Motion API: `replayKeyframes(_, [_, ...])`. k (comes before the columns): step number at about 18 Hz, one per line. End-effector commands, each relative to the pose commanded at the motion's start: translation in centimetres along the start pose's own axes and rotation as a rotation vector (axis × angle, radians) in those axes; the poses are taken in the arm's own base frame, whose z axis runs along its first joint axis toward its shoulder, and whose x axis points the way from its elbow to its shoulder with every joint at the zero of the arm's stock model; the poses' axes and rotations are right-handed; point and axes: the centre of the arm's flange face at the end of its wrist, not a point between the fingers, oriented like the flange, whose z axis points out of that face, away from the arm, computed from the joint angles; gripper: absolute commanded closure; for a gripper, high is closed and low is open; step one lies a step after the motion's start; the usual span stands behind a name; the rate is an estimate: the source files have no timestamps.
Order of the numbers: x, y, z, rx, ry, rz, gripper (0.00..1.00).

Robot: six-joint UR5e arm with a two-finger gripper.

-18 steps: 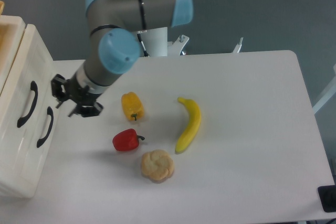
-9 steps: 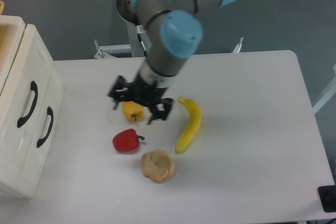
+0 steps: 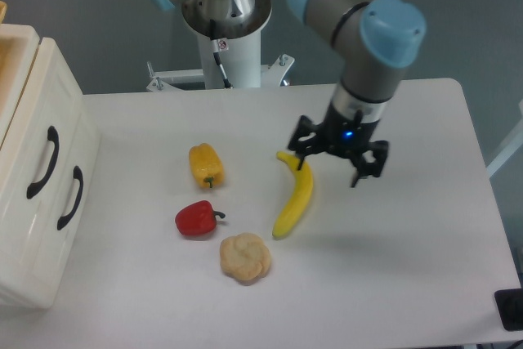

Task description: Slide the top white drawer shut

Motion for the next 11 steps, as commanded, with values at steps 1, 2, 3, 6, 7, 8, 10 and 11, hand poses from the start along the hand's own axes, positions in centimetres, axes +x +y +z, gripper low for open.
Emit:
replayKeyframes(1, [-0.8,0.8,0.5,-0.009,-0.008,0.053,0.0])
replayKeyframes(2, [-1.5,1.4,1.0,-0.018,-0.016,0.102,0.0])
replayKeyframes(3, [-2.5,2.4,1.5,-0.065,-0.029,0.203,0.0])
replayKeyframes(6, [-5.8,4.4,2.4,-0.137,-0.032,0.304,0.0])
replayKeyframes(7, [-6.3,4.5,2.9,-0.146,-0.028,0.319,0.0])
replayKeyframes(8, [-6.7,4.7,3.2,-0.165,-0.026,0.33,0.0])
replayKeyframes(10, [-7.4,5.0,3.8,-0.19,-0.022,0.337,0.0])
replayKeyframes(11, [-7.7,5.3,4.1,-0.191,-0.018,0.332,0.0])
